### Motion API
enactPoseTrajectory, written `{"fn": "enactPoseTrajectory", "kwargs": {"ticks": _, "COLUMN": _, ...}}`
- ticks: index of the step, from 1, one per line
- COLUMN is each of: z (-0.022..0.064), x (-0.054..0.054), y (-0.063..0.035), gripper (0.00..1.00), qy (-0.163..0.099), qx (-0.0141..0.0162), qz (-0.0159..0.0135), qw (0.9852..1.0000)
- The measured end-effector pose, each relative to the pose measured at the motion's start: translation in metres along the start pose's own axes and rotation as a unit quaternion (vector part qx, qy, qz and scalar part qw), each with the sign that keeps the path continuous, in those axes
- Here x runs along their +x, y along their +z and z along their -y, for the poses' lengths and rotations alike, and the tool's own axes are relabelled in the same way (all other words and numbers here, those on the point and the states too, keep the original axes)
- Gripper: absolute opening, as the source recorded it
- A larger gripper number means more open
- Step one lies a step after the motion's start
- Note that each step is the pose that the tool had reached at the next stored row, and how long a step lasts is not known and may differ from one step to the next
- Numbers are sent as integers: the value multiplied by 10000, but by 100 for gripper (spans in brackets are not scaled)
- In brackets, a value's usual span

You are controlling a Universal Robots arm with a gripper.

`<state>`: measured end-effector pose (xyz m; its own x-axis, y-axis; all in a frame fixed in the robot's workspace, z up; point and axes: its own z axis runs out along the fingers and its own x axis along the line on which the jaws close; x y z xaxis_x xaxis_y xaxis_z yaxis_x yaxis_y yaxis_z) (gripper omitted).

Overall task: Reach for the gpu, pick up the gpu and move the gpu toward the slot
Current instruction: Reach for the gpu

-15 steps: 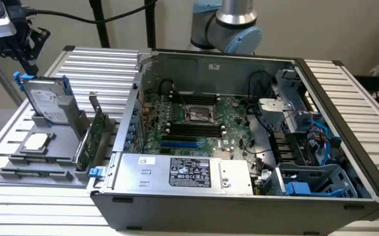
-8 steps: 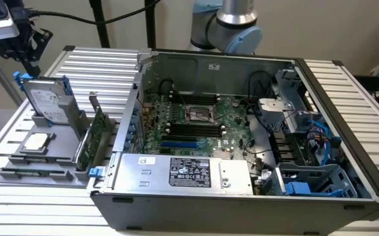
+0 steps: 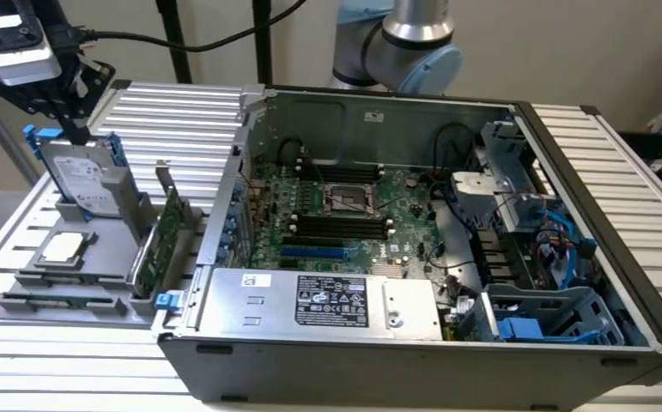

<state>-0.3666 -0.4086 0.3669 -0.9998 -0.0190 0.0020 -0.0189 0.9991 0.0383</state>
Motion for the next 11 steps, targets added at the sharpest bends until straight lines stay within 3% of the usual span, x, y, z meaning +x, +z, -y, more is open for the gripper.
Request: {"fn": "enactPoseTrajectory", "kwargs": {"ticks": 11, "z": 291, "x": -281, "y": 55, "gripper": 11, "qy": -1, "qx": 1, "qz": 4, "qw": 10000}}
